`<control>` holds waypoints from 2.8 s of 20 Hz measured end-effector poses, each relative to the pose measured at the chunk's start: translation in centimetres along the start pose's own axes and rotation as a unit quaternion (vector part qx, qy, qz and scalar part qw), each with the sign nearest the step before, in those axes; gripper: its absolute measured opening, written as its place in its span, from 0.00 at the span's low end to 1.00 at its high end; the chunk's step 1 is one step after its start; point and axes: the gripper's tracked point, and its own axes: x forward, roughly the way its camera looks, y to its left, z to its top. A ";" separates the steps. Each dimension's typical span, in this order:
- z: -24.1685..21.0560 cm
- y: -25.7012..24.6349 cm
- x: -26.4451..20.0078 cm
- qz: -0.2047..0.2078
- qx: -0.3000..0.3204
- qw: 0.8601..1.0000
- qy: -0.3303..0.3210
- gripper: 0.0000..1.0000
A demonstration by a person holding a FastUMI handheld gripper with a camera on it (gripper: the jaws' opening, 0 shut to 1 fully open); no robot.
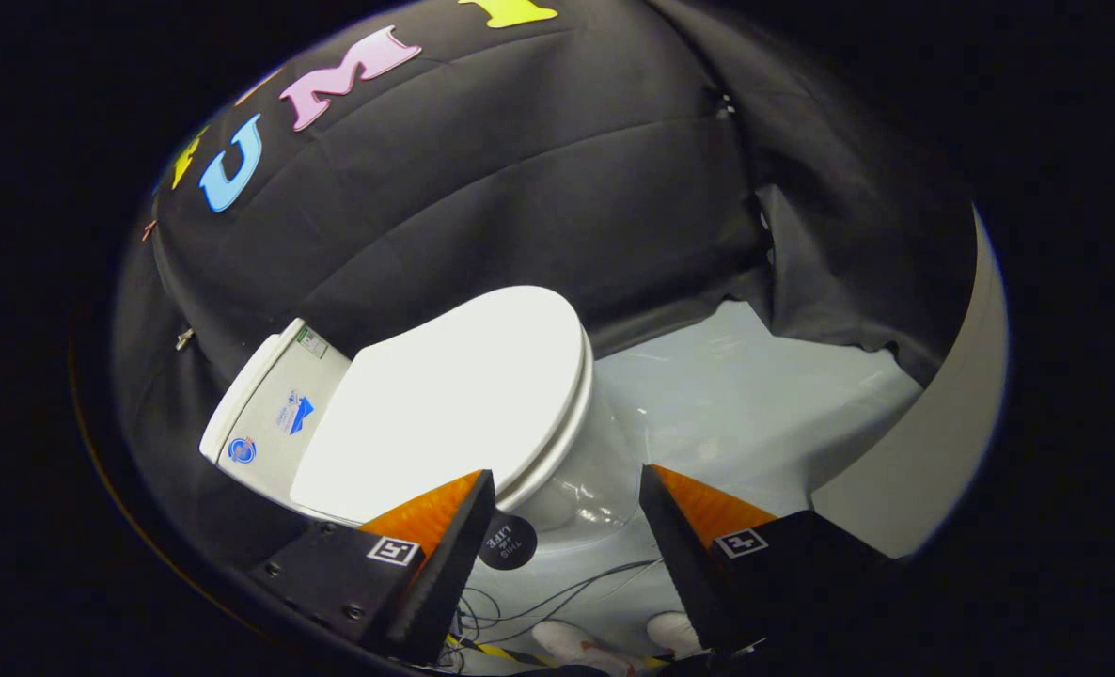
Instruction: Open the toilet lid.
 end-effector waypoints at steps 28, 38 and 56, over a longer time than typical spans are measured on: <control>-5.0 2.8 1.3 0.092 0.238 0.958 0.135 0.22; -4.0 3.0 0.3 0.095 0.239 0.956 0.142 0.06; 3.0 9.8 -5.7 0.039 0.144 0.983 0.105 0.06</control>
